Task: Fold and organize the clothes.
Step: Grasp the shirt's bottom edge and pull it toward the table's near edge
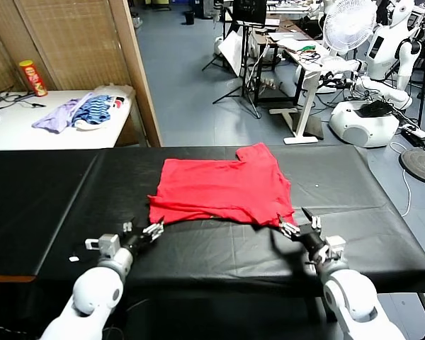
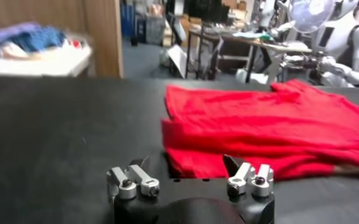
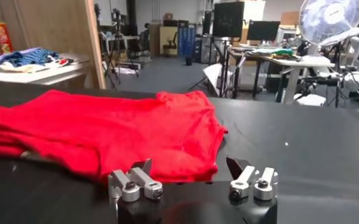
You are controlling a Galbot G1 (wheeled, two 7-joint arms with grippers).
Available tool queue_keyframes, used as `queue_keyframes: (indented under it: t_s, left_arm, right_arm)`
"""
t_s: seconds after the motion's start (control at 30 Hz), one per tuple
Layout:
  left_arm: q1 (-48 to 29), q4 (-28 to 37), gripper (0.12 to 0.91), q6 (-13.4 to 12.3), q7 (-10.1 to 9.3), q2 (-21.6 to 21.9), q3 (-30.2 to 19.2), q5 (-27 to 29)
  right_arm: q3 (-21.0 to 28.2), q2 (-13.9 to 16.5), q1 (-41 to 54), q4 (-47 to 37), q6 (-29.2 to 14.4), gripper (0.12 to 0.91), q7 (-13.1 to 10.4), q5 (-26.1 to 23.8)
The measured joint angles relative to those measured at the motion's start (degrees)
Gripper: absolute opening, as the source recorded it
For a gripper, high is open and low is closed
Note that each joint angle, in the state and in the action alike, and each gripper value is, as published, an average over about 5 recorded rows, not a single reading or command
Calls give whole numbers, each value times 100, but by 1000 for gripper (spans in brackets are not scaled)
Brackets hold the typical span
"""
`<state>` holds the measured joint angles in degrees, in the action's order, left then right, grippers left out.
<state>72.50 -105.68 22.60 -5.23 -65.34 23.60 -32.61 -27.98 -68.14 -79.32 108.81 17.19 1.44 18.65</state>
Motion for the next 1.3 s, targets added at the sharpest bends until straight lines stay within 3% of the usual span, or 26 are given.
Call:
queue_keyframes:
  t_s: [0.13, 0.3, 0.4, 0.47, 0.67, 0.77, 1.07, 1.3]
  left_arm:
    - [47, 47, 798, -22, 33, 3, 27, -25]
    - [59, 95, 761, -54, 67, 2, 38, -12]
    - [32, 134, 636, -56, 67, 4, 36, -5]
    - [14, 160, 520, -57, 65, 15, 31, -1]
    - [12, 141, 201, -50, 106, 80, -15, 3]
    - [57, 70, 130, -28, 104, 152, -31, 76]
    - [334, -264, 126, 125, 52, 581, -13, 383]
    - [941, -889, 126, 247, 13, 888, 116, 392]
  right_arm:
    - [21, -55, -15, -77, -38, 553, 2, -81]
    - [44, -13, 71, -124, -111, 319, 15, -161]
    - [46, 46, 115, -86, -120, 181, 11, -149]
    - [44, 84, 124, -47, -94, 137, -5, -134]
    - [-8, 232, 21, 156, 320, 124, -188, 43]
    - [-64, 314, -85, 339, 600, 124, -251, 241]
    - [-174, 482, -675, 1007, 1138, 124, -370, 362]
    - [-191, 431, -1218, 1407, 1244, 124, -432, 260]
